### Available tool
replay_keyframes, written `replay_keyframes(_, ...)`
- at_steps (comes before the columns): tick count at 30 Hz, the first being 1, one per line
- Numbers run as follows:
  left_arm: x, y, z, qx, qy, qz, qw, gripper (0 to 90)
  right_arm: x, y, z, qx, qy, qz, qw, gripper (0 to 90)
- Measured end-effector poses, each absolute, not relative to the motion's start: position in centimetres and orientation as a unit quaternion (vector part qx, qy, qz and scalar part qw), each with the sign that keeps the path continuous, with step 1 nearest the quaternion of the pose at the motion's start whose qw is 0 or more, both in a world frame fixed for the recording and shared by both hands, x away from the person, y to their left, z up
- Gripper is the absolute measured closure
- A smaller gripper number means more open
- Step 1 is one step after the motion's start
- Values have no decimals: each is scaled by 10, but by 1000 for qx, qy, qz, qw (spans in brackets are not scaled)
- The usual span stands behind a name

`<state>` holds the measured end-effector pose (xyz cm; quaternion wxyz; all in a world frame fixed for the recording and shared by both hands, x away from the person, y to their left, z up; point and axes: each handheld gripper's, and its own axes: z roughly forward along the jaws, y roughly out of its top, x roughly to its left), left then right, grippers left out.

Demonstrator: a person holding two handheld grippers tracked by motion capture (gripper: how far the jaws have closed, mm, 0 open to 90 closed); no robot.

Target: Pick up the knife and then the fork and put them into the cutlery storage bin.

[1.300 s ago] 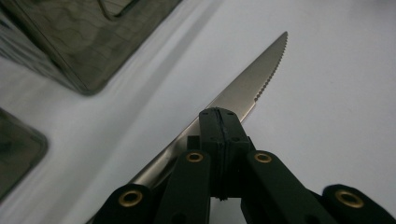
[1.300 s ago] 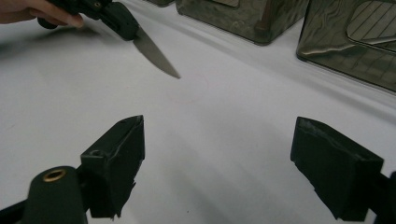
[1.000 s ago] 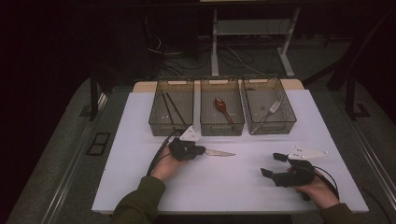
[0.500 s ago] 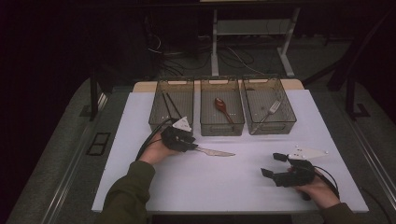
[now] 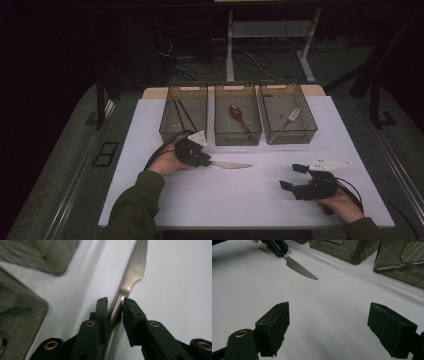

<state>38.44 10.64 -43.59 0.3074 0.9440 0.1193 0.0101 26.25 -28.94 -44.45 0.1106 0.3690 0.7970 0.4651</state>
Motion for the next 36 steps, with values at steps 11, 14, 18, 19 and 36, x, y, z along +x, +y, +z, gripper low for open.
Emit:
replay_keyframes(11,385,88,-425,972,73,7,223,760,263,-289,-445,365,800,464,107,170)
replay_keyframes(14,384,81,-422,978,69,6,198,761,263,-289,-445,365,800,464,106,170)
replay_keyframes(18,384,77,-421,981,64,11,182,762,263,-288,-444,365,800,464,105,171)
replay_keyframes(19,384,77,-421,981,66,9,183,763,263,-288,-444,366,800,464,104,170)
replay_keyframes(36,367,94,-429,960,110,32,255,796,264,-287,-445,368,801,462,100,170)
